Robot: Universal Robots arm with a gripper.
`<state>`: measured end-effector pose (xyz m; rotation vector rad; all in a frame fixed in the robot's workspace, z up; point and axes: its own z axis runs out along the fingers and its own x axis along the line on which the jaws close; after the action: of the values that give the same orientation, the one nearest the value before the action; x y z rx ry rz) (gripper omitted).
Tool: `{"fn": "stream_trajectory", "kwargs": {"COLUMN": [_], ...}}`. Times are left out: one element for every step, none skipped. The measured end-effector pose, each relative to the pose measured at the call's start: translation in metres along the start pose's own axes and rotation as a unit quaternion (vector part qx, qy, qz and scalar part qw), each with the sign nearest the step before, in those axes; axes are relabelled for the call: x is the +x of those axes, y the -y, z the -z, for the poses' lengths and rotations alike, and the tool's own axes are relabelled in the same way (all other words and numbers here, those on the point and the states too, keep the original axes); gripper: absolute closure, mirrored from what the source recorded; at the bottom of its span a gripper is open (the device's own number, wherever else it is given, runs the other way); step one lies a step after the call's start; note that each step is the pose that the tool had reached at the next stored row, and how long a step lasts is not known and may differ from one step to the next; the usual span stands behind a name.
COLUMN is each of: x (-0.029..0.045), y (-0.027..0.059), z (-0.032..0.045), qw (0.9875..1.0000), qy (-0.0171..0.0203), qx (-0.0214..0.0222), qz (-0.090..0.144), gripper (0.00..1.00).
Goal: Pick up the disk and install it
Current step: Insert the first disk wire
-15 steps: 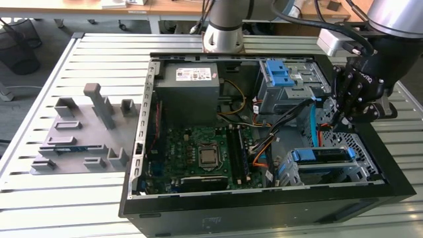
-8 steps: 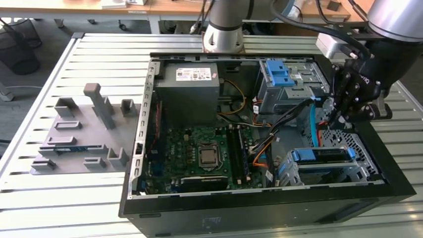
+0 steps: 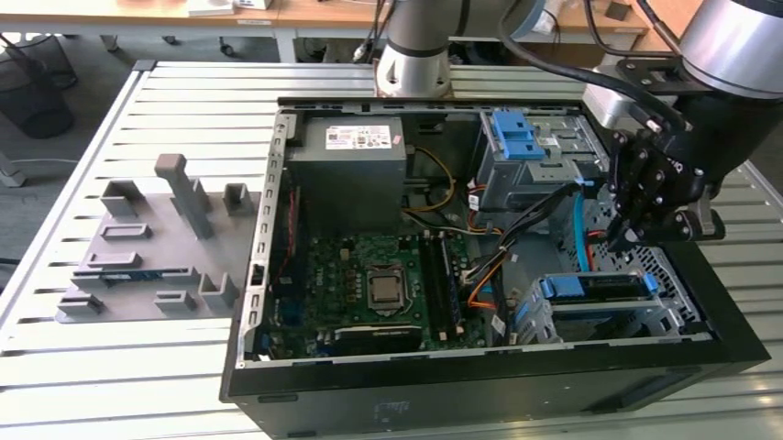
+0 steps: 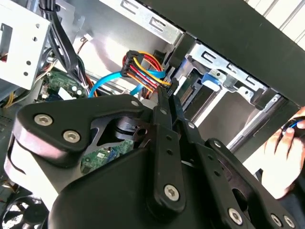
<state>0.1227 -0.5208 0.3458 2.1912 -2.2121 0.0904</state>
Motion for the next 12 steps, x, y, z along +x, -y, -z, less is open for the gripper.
{"fn": "stream_trajectory", "kwargs": {"x": [0.0000,0.0002,0.0007,0.0020,0.0039,0.0062,0.0087,0.0111,0.0134,0.0152,0.0173,0.0184], "y": [0.0000,0.0000,0.0000,0.0000,-0.0001,-0.0001,0.0000,0.0000,0.0000,0.0000,0.0000,-0.0002], "z": [0.0000,0.0000,-0.0002,-0.0005,-0.0009,-0.0014,-0.0021,-0.0028,-0.0037,-0.0045,-0.0053,-0.0058], "qw": [1.0000,1.0000,1.0000,1.0000,1.0000,1.0000,1.0000,1.0000,1.0000,1.0000,1.0000,1.0000], "qy": [0.0000,-0.0001,-0.0001,0.0000,0.0000,0.0001,0.0003,0.0005,0.0006,0.0008,0.0010,0.0010], "qx": [0.0000,0.0000,0.0000,0.0000,0.0000,0.0000,0.0000,0.0000,-0.0001,-0.0001,-0.0001,-0.0001], "qz": [0.000,0.000,0.000,0.000,0.000,0.000,-0.001,-0.001,-0.002,-0.002,-0.002,-0.002], "gripper": [0.84,0.84,0.84,0.84,0.84,0.84,0.84,0.84,0.84,0.84,0.84,0.84]}}
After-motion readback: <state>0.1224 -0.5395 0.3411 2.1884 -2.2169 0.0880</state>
